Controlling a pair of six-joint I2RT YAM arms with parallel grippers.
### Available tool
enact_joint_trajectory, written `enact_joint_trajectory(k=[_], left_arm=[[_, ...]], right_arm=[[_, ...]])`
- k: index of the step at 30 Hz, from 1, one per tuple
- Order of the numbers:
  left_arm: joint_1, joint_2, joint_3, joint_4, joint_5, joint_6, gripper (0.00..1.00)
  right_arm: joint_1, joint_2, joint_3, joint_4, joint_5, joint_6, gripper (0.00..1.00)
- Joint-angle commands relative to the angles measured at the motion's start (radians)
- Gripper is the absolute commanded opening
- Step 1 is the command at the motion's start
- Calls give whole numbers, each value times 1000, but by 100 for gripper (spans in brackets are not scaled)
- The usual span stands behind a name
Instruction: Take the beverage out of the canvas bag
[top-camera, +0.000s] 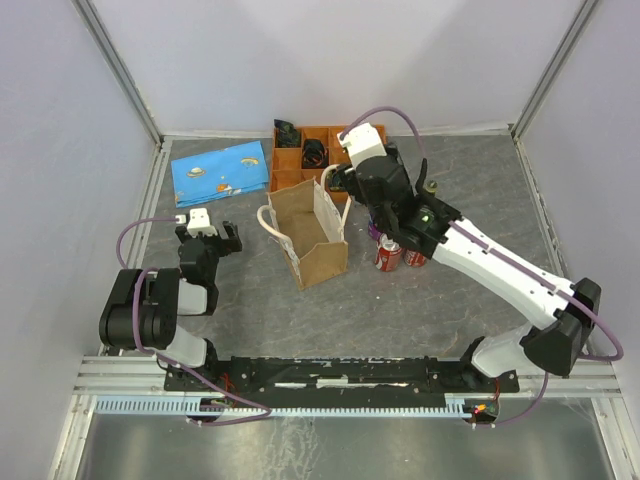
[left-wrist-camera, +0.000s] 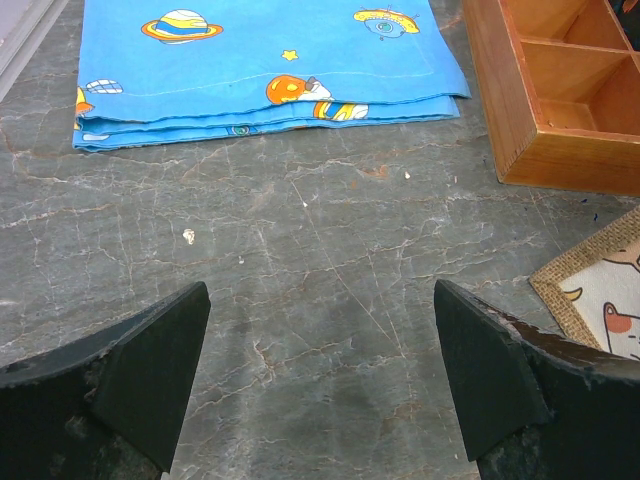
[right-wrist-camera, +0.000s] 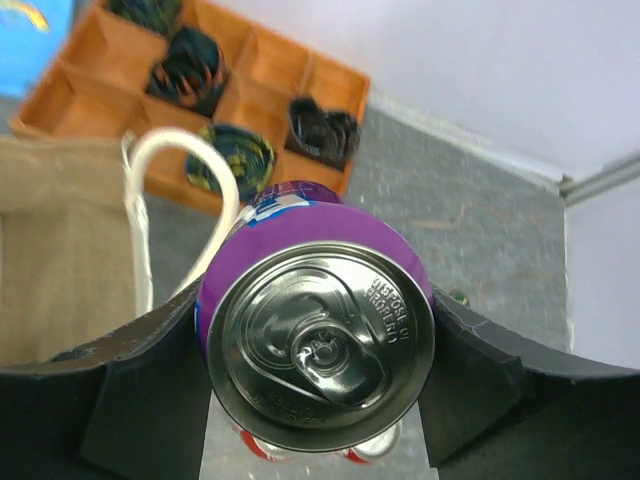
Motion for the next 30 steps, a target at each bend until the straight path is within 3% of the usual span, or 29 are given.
enact_joint_trajectory(k=[1, 9, 20, 30], left_arm=[[-3, 6, 22, 33, 13, 48, 99], [-4, 5, 22, 33, 14, 48, 99], [-2, 5, 22, 32, 14, 48, 99], [-3, 5, 22, 33, 14, 48, 99]], right_arm=[[-9, -20, -31, 13, 83, 54, 0], [-26, 10, -58, -77, -15, 138, 0], [-21, 140, -52, -178, -263, 250, 0], [-3, 175, -45, -173, -464, 265, 0]])
